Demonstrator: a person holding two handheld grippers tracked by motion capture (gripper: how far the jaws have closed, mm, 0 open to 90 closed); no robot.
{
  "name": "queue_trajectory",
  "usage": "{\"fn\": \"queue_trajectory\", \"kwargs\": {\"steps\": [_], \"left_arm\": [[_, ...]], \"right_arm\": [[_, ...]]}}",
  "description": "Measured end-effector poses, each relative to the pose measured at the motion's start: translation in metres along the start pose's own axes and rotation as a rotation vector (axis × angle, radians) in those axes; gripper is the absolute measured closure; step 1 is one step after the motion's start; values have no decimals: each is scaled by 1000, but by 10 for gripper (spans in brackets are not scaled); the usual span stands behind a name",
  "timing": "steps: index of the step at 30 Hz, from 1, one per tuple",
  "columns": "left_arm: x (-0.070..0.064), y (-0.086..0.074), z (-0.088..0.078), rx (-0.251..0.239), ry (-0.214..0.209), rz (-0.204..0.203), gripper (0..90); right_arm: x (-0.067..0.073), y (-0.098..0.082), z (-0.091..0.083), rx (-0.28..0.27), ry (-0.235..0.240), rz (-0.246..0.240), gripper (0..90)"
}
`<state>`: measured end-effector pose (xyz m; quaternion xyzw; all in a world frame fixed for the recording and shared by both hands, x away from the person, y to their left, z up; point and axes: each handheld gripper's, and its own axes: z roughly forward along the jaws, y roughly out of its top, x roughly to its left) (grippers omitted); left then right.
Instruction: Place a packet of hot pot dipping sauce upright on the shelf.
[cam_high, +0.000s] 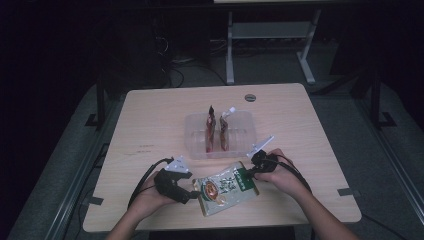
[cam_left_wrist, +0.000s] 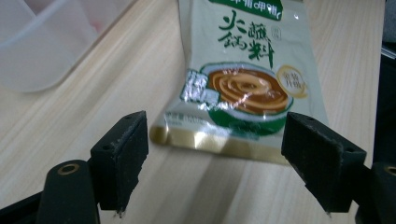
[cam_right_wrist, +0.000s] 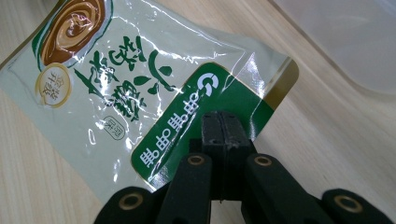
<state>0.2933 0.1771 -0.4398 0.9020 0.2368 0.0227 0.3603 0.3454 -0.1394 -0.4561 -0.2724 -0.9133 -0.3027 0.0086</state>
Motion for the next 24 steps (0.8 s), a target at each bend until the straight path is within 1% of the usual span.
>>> {"fn": "queue_trajectory", "kwargs": {"steps": [2,3,4,6,9,10,11,12,13,14,16,18,20,21,22,24], "left_arm": [[2,2,2,-11,-6,1,226],[4,5,3,-28,-2,1,226],[4,5,3,-28,-2,1,226],[5,9,5,-45,-7,1,226],[6,15,11,-47,-17,-3,226],[6,17,13,-43,-22,0,227],[6,20,15,-36,-26,5,230],[6,22,17,-32,-31,0,230],[6,23,19,-30,-39,-3,231],[6,25,21,-28,-42,-5,231],[5,26,26,-16,-51,0,230],[5,28,31,0,-55,1,230],[4,27,36,25,-58,22,228],[3,27,38,40,-58,27,228],[2,26,39,45,-54,29,225],[0,24,43,56,-49,35,219]], "right_arm": [[0,0,-2,-7,5,6,900],[0,-1,-7,-38,20,22,900],[0,-1,-7,-38,20,22,900],[1,-3,-12,-61,11,32,846],[3,-8,-20,-88,13,51,751],[4,-10,-23,-99,7,54,718],[7,-14,-27,-121,7,64,640],[7,-14,-27,-121,7,64,640],[8,-16,-29,-129,3,76,601],[9,-18,-30,-137,-2,74,566],[11,-24,-32,-150,-16,86,500],[14,-30,-35,-156,-29,87,456],[18,-39,-39,-169,-36,78,414],[18,-39,-39,-169,-36,78,414],[19,-42,-40,-170,-40,71,408],[20,-47,-42,-174,-43,75,396]]}}
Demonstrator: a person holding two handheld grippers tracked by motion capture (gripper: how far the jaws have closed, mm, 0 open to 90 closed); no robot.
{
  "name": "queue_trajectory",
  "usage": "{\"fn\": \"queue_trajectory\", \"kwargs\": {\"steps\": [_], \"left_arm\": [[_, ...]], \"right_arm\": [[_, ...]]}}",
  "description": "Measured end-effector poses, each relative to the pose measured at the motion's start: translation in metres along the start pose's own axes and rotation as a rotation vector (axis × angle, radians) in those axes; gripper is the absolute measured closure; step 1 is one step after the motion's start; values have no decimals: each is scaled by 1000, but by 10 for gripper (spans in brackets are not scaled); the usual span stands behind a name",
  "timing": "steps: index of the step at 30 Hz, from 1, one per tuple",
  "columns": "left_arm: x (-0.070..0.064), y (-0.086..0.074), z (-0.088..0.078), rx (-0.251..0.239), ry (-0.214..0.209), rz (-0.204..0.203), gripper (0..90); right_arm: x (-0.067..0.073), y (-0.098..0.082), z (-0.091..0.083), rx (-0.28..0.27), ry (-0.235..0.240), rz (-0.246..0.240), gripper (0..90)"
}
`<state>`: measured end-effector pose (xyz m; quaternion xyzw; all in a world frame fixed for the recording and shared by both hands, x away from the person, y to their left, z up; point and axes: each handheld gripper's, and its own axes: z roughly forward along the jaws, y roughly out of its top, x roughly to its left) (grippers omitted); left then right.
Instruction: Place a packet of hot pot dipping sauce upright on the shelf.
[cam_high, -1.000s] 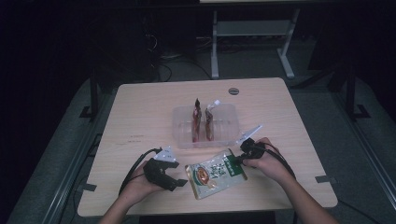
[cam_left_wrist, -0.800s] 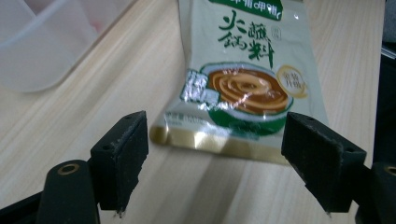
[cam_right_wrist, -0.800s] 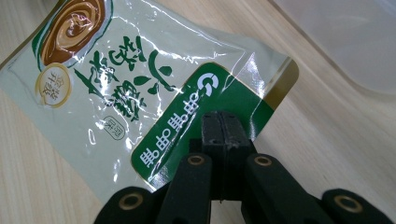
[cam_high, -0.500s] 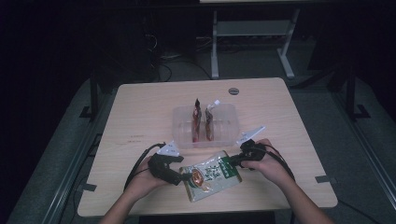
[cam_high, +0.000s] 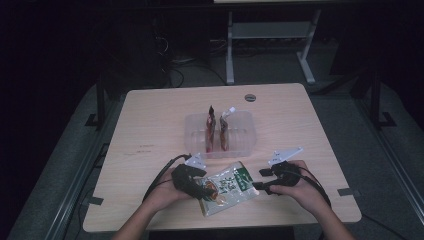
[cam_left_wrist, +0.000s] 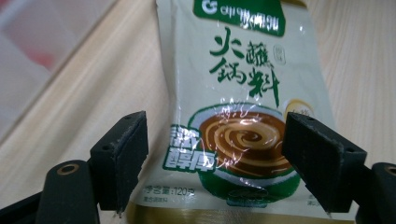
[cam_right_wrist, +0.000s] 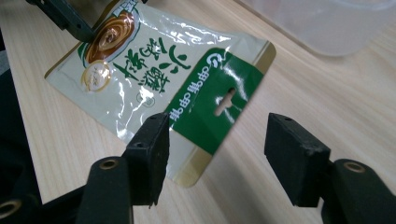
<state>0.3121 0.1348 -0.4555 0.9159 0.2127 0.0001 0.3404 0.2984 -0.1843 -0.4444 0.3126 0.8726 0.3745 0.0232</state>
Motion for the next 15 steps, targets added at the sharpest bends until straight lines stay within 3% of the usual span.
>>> {"fn": "queue_trajectory", "kwargs": {"steps": [10,15], "left_arm": [[-7,-4,7,13,10,51,176],[-10,-5,7,1,33,74,244]], "right_arm": [[-4,3,2,-12,-23,-9,382],[-4,3,3,-8,-23,0,386]]}}
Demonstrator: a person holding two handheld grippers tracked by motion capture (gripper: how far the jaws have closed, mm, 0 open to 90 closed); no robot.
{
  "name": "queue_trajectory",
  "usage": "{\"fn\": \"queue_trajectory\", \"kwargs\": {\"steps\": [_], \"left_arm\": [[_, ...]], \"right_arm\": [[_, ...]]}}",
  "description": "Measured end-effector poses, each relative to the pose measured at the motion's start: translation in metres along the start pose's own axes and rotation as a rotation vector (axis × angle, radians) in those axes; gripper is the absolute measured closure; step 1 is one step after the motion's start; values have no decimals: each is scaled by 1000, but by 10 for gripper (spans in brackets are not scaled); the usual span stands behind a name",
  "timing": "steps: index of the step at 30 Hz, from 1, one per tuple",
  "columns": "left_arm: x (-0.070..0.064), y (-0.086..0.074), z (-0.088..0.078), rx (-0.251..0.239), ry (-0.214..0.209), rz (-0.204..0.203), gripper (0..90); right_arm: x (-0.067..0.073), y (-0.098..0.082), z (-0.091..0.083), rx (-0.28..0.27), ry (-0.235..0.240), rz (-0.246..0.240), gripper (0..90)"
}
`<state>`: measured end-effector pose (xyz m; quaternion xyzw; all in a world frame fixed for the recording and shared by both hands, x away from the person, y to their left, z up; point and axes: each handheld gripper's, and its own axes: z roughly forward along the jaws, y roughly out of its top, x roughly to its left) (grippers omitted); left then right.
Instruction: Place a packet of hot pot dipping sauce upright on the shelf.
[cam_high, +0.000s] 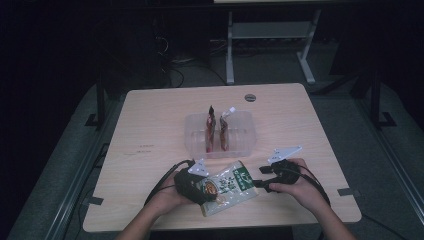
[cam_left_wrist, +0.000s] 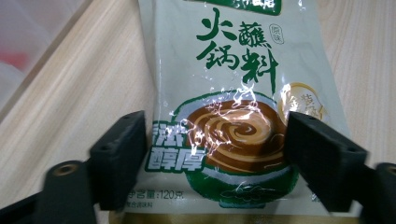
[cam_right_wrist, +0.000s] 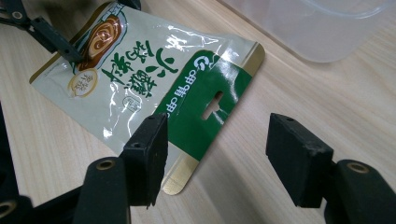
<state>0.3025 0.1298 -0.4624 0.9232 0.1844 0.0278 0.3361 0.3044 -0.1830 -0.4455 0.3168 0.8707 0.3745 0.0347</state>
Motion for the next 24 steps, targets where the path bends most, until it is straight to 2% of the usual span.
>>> {"fn": "queue_trajectory", "kwargs": {"steps": [3,5,6,7,8,9,10,12,15,16,18,20,22,23,24], "left_arm": [[1,1,-1,3,15,17,339],[-1,1,-1,3,30,43,402],[-2,1,0,-2,36,43,457],[-2,1,1,-13,41,38,457],[-1,1,0,-24,49,34,533],[-1,1,0,-24,49,34,573],[0,1,0,-25,50,39,573],[1,0,0,-34,49,34,638],[4,0,0,-48,32,4,743],[5,0,0,-47,22,-5,809],[7,0,0,-52,9,-14,829],[8,0,0,-60,0,-41,854],[7,0,-1,-69,-3,-49,884],[8,0,-2,-66,-5,-39,884],[9,0,-2,-76,-12,-50,892]], "right_arm": [[-1,0,-1,-2,0,-1,388],[-2,0,-1,-8,1,4,390],[-3,0,-2,-13,-1,4,391],[-3,0,-2,-13,-1,4,391],[-3,0,-3,-10,0,13,404],[-3,0,-3,-10,0,13,404],[-4,0,-2,-13,-1,7,403],[-4,0,-2,-13,-2,11,411],[-3,0,-2,-10,5,4,420],[-3,0,-2,-9,7,0,423],[-3,0,-2,-10,9,-3,429],[-3,1,-2,-13,13,-2,427],[-4,2,-1,-18,20,-7,411],[-4,2,-1,-18,20,-7,411],[-5,2,-1,-20,25,-6,395]]}}
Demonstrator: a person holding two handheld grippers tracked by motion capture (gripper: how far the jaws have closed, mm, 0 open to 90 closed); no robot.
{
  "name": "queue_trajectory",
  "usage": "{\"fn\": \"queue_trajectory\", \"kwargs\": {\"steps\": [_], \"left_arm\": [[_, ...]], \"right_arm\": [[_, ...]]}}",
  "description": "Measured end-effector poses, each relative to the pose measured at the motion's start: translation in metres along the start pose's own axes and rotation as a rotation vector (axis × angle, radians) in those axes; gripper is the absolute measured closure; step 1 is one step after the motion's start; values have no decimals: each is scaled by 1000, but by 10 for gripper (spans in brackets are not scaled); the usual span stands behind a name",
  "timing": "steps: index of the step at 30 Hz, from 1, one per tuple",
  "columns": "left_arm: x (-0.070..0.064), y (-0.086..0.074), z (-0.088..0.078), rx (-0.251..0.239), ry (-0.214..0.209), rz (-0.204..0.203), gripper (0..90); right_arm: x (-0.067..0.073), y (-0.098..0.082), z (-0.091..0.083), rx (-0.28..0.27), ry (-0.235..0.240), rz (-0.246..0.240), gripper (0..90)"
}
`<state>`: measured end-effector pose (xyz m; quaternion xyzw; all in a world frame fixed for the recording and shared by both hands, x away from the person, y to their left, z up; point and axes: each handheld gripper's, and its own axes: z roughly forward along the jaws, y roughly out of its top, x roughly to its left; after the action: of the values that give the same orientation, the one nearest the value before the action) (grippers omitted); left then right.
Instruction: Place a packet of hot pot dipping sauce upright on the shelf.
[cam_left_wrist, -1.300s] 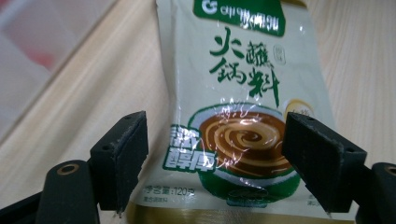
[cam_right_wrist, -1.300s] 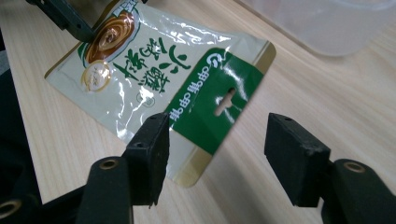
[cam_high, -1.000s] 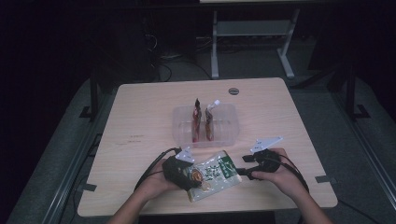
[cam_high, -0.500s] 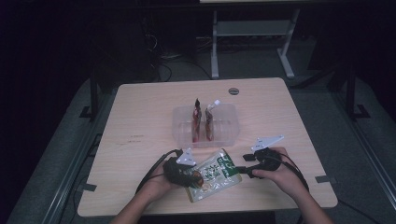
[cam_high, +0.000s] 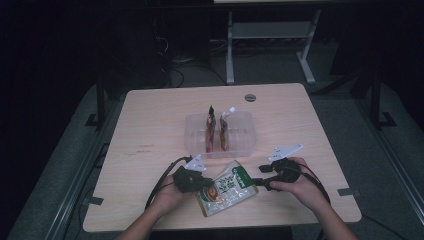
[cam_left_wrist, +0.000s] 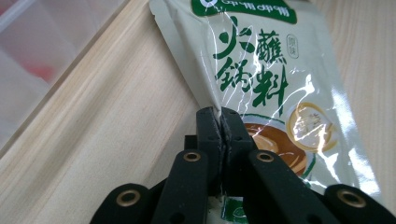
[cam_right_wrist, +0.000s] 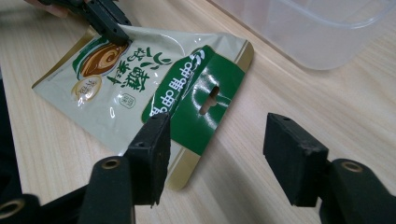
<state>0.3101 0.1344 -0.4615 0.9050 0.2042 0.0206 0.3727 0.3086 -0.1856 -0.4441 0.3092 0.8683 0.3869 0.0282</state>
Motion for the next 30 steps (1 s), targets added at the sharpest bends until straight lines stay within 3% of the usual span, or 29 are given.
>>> {"fn": "queue_trajectory", "kwargs": {"steps": [6,14,24,30], "left_arm": [[6,2,-12,-39,-44,-23,899],[5,5,-38,-93,-50,14,900],[1,7,-55,-129,-62,32,900],[-3,8,-62,-150,-69,43,900]], "right_arm": [[-1,0,-4,-20,30,12,381],[1,3,-5,-54,72,8,330],[5,12,-3,-93,121,8,275],[10,23,8,-94,160,-12,253]]}}
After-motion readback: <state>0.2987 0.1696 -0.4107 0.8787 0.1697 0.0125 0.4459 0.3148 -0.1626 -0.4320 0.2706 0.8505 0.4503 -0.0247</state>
